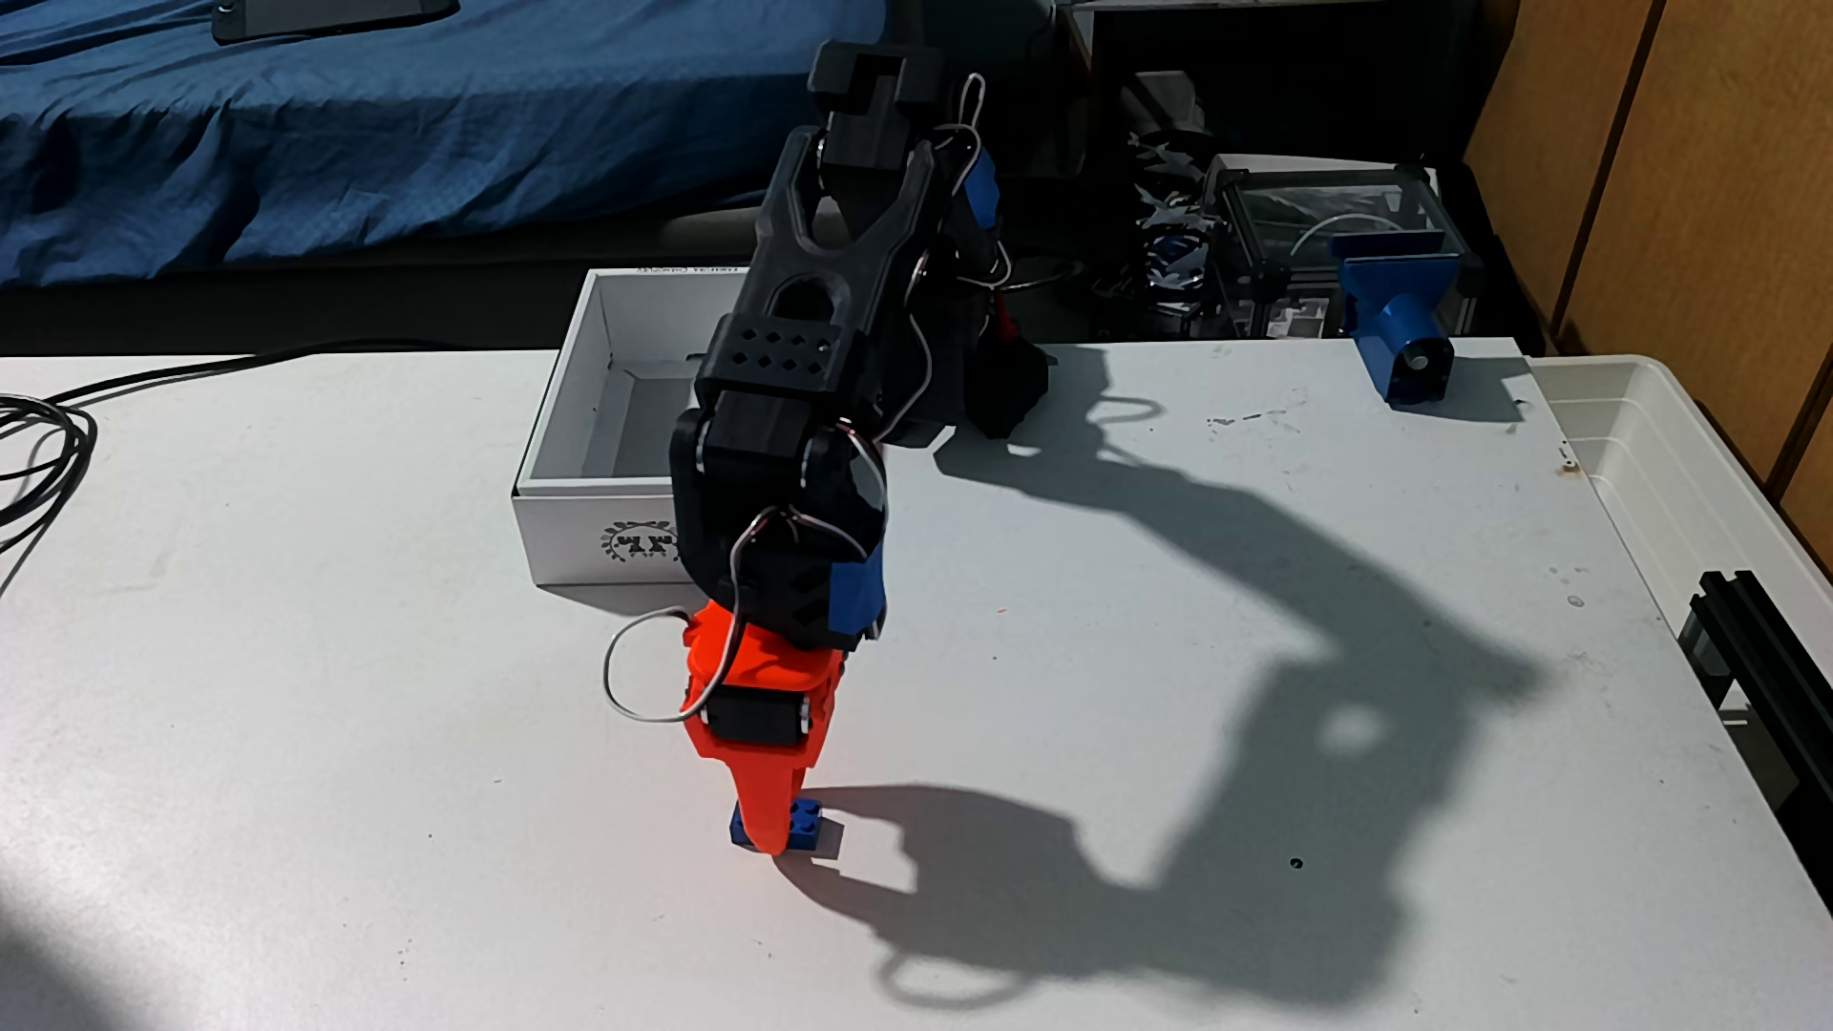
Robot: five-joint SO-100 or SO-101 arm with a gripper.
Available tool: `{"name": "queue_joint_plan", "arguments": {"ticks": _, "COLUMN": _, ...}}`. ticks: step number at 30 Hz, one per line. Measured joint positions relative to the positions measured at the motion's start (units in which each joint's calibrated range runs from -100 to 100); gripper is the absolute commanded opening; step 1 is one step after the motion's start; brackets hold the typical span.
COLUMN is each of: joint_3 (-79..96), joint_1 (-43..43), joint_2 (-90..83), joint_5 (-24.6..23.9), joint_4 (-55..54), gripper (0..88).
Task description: Grab the blue brick and place in box
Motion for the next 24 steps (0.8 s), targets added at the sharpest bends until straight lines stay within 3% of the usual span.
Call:
{"name": "queue_joint_plan", "arguments": {"ticks": 8, "joint_3": 0.0, "joint_1": 0.0, "joint_2": 0.0, "joint_5": 0.0, "joint_4": 0.0, "gripper": 1.4}}
{"name": "queue_joint_plan", "arguments": {"ticks": 17, "joint_3": -0.2, "joint_1": 0.0, "joint_2": 0.0, "joint_5": 0.0, "joint_4": 0.2, "gripper": 0.8}}
{"name": "queue_joint_plan", "arguments": {"ticks": 24, "joint_3": -4.5, "joint_1": 1.0, "joint_2": 0.2, "joint_5": 0.0, "joint_4": 8.9, "gripper": 0.8}}
